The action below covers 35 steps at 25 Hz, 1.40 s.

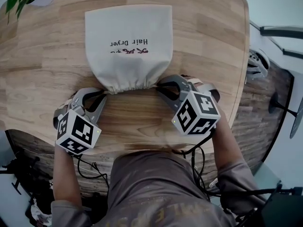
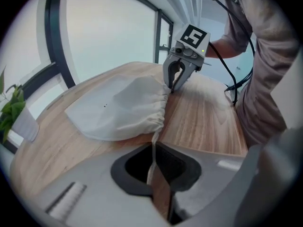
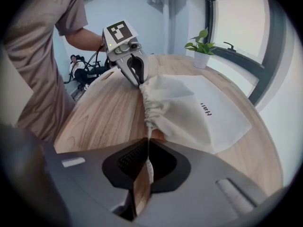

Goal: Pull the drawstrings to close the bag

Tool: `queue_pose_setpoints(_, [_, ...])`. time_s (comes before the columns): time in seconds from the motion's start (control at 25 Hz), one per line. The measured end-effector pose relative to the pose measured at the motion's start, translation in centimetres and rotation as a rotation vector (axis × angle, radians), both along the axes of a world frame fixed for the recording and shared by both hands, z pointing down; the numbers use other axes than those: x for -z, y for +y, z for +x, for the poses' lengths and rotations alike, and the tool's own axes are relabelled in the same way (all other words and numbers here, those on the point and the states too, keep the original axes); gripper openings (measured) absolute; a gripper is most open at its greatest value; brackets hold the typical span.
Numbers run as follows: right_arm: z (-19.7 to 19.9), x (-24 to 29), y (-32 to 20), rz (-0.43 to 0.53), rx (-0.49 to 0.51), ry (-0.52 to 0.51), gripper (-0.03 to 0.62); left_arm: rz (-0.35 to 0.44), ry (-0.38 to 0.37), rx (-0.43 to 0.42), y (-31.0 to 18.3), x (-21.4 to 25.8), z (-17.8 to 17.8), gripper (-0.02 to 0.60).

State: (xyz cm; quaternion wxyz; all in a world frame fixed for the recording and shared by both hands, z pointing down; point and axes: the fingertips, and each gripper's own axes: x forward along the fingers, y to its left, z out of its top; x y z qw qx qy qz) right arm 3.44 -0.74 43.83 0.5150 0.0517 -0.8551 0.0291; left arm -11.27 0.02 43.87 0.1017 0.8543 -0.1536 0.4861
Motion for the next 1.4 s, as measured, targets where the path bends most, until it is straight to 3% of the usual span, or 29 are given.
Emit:
queue_pose_setpoints(0.04, [0.0, 0.0, 0.0, 0.011, 0.000, 0.007, 0.038, 0.013, -0.026, -0.019, 0.0, 0.0, 0.0, 0.022])
queue_pose_setpoints(0.12, [0.1, 0.0, 0.0, 0.021, -0.021, 0.010, 0.037, 0.046, -0.086, -0.042, -0.1, -0.1, -0.2, 0.015])
queue_pose_setpoints(0.2, [0.1, 0.2, -0.3, 0.020, -0.067, -0.006, 0.037, 0.067, -0.106, -0.007, -0.4, -0.1, -0.6, 0.012])
queue_pose_setpoints(0.4, [0.1, 0.8, -0.4, -0.008, -0.154, -0.073, 0.035, 0.046, -0.044, 0.124, -0.6, 0.3, -1.6, 0.008])
queue_pose_setpoints(0.76, [0.4, 0.7, -0.2, -0.036, -0.202, -0.096, 0.034, 0.007, 0.046, 0.225, -0.8, 0.6, -1.8, 0.007])
queue_pose_setpoints(0.92, [0.3, 4.0, -0.7, -0.024, -0.271, -0.177, 0.035, 0.055, 0.099, 0.304, -1.5, 3.8, -1.8, 0.007])
queue_pose_setpoints(1.0, [0.6, 7.1, -1.8, 0.014, -0.315, -0.250, 0.035, 0.103, 0.142, 0.349, -2.5, 6.6, -1.6, 0.008])
queue_pose_setpoints(1.12, [0.9, 12.5, -3.7, 0.145, -0.358, -0.327, 0.034, 0.208, 0.196, 0.421, -4.2, 12.0, -1.4, 0.008])
queue_pose_setpoints(1.28, [1.0, 18.4, -4.5, 0.351, -0.338, -0.392, 0.035, 0.372, 0.195, 0.459, -5.2, 19.3, -1.2, 0.008])
queue_pose_setpoints(1.4, [1.5, 21.6, -3.6, 0.449, -0.347, -0.438, 0.035, 0.444, 0.184, 0.487, -4.8, 23.1, -0.7, 0.008])
